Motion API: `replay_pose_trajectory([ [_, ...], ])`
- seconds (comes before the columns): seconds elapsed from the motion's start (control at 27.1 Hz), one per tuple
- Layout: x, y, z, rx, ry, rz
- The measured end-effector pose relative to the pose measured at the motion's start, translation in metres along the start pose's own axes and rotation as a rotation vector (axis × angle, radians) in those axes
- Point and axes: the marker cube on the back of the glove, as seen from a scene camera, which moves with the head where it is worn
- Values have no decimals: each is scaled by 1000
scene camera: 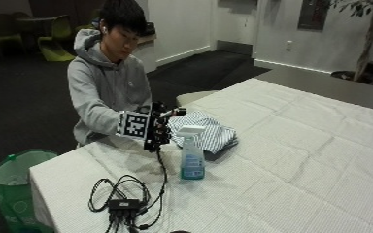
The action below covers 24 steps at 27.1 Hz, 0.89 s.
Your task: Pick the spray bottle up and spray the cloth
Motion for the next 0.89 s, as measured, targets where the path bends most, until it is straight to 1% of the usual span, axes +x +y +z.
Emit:
replay_pose_trajectory([
  [0.11, 8, -5, 4, -10, -29, 45],
  [0.33, 23, -14, 15, 20, -70, 98],
  [0.66, 31, -29, 29, 15, -135, 184],
  [0.89, 34, -44, 34, 43, -196, 229],
])
